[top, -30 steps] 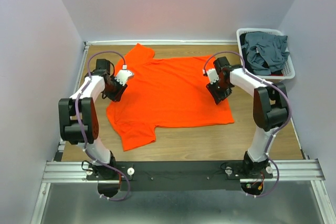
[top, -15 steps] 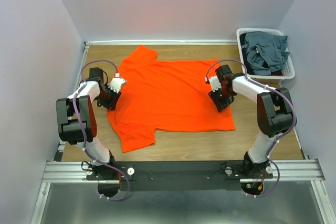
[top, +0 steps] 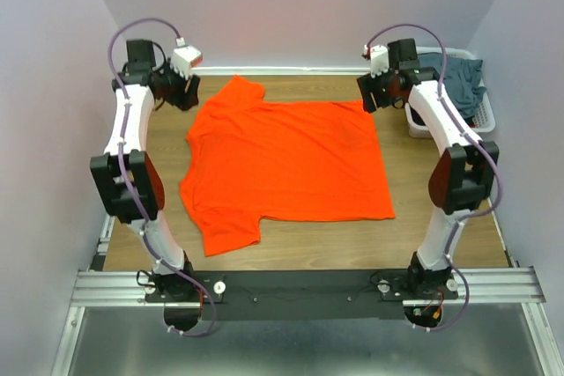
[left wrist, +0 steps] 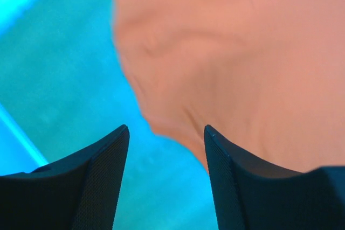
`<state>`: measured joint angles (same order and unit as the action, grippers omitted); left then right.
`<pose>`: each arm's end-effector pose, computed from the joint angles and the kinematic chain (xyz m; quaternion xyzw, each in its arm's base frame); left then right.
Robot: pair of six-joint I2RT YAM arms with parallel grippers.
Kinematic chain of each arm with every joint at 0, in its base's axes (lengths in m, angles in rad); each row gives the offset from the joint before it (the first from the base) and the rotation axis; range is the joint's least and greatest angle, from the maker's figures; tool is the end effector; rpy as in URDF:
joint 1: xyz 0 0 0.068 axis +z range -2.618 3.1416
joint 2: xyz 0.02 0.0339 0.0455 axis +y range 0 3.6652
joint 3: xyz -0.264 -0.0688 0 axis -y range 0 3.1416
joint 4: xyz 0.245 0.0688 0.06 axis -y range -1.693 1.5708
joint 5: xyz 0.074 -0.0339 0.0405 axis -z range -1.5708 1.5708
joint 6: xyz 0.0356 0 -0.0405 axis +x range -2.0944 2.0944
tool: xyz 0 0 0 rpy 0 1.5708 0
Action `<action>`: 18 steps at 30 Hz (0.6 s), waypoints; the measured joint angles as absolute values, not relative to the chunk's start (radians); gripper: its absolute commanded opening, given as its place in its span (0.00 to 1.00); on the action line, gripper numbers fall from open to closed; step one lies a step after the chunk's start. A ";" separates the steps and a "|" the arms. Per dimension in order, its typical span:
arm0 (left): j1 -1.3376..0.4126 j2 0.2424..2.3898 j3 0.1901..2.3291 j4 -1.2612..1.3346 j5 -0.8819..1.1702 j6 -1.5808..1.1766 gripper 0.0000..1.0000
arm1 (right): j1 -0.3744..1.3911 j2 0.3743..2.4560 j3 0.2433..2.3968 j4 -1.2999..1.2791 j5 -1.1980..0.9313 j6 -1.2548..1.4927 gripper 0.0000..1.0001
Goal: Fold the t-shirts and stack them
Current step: Flatten the tshirt out, then fold the tshirt
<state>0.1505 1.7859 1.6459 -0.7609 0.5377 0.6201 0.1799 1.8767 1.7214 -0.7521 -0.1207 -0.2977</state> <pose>0.3906 0.0408 0.3147 0.2967 0.8652 -0.1134 0.3880 0.4107 0.0790 0.3005 -0.2423 0.9123 0.0378 0.3278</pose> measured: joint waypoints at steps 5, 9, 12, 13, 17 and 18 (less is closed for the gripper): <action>0.150 2.043 2.010 -0.694 0.578 0.496 0.67 | 0.122 2.112 2.005 -0.739 -0.117 -0.272 0.65; 0.150 2.210 2.144 -0.636 0.578 0.385 0.67 | 0.103 2.311 2.178 -0.733 -0.109 -0.240 0.65; 0.144 2.320 2.207 -0.597 0.575 0.310 0.66 | 0.103 2.420 2.255 -0.737 -0.104 -0.226 0.65; 0.142 2.337 2.219 -0.592 0.575 0.299 0.66 | 0.103 2.451 2.279 -0.735 -0.101 -0.224 0.65; 0.123 2.443 2.291 -0.564 0.549 0.257 0.66 | 0.103 2.520 2.325 -0.727 -0.090 -0.220 0.67; 0.116 2.462 2.299 -0.559 0.537 0.250 0.66 | 0.103 2.527 2.326 -0.723 -0.088 -0.220 0.67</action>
<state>0.1162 2.4622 2.2993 -0.5587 0.5373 0.2504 0.1028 2.5267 2.3264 -0.7231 -0.0879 -0.2195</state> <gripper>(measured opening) 0.664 0.658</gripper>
